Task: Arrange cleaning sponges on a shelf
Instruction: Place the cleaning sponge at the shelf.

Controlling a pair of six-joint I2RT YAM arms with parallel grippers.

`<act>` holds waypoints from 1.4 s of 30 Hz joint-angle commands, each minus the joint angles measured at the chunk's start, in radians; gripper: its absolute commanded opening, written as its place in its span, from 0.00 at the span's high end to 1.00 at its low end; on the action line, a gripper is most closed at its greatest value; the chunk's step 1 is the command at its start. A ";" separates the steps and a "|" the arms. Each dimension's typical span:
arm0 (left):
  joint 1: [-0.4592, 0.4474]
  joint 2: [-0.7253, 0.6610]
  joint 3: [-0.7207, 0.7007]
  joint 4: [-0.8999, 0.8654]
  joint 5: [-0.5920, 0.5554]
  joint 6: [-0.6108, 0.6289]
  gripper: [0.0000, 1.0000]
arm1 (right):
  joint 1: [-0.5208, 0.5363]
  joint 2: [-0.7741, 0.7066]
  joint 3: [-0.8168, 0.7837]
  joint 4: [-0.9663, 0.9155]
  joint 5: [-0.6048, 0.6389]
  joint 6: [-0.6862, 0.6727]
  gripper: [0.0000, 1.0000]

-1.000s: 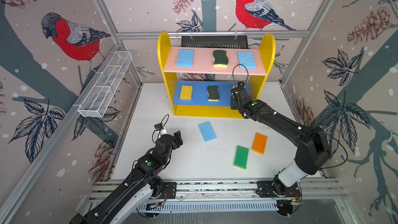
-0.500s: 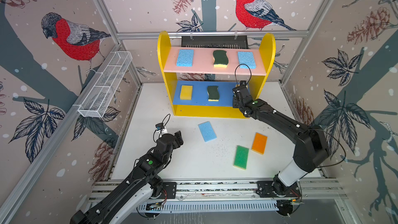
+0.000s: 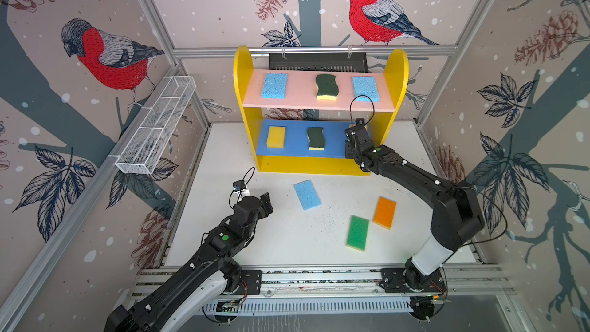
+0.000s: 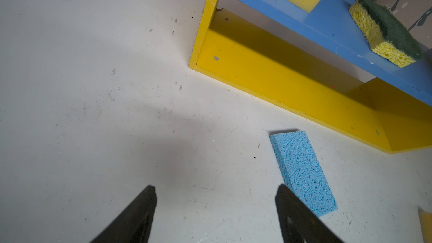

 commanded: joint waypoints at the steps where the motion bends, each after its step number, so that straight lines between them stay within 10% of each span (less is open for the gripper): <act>1: 0.001 0.003 0.019 0.030 -0.028 0.024 0.19 | -0.001 0.006 0.010 0.031 -0.002 -0.010 0.41; 42: 0.000 0.010 0.007 0.027 -0.027 -0.006 0.19 | -0.027 0.104 0.108 -0.051 -0.039 -0.028 0.35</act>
